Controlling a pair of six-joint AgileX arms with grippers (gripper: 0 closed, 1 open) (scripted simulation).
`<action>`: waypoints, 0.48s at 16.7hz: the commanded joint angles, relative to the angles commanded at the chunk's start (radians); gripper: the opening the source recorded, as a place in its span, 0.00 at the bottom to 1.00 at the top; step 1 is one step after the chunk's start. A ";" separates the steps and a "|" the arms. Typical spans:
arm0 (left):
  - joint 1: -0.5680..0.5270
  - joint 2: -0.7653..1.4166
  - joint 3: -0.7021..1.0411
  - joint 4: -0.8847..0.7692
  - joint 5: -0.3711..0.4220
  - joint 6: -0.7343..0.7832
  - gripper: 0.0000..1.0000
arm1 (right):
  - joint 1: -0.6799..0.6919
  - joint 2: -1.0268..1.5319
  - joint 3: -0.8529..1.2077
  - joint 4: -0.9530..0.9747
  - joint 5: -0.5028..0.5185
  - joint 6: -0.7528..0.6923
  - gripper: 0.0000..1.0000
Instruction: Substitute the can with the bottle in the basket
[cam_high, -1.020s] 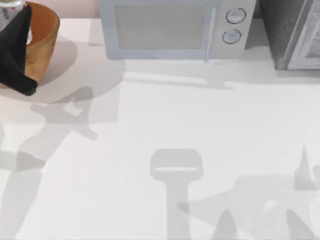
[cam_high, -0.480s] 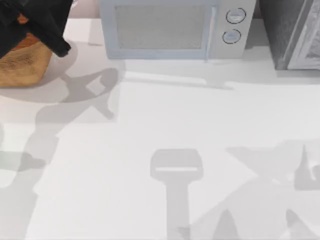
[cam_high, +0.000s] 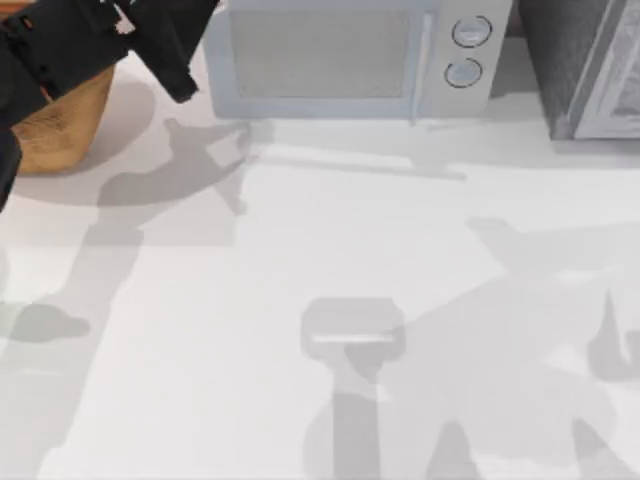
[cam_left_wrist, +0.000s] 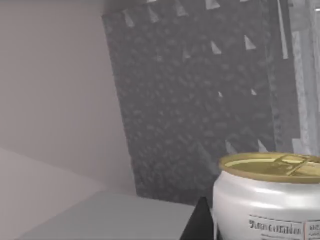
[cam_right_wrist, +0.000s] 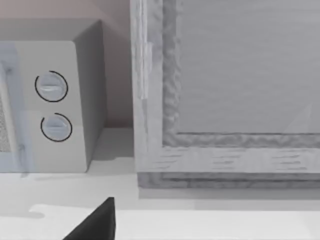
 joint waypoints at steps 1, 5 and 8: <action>-0.006 0.041 0.020 0.020 0.021 0.002 0.00 | 0.000 0.000 0.000 0.000 0.000 0.000 1.00; -0.029 0.204 0.093 0.091 0.100 0.005 0.00 | 0.000 0.000 0.000 0.000 0.000 0.000 1.00; -0.047 0.329 0.141 0.136 0.156 0.003 0.00 | 0.000 0.000 0.000 0.000 0.000 0.000 1.00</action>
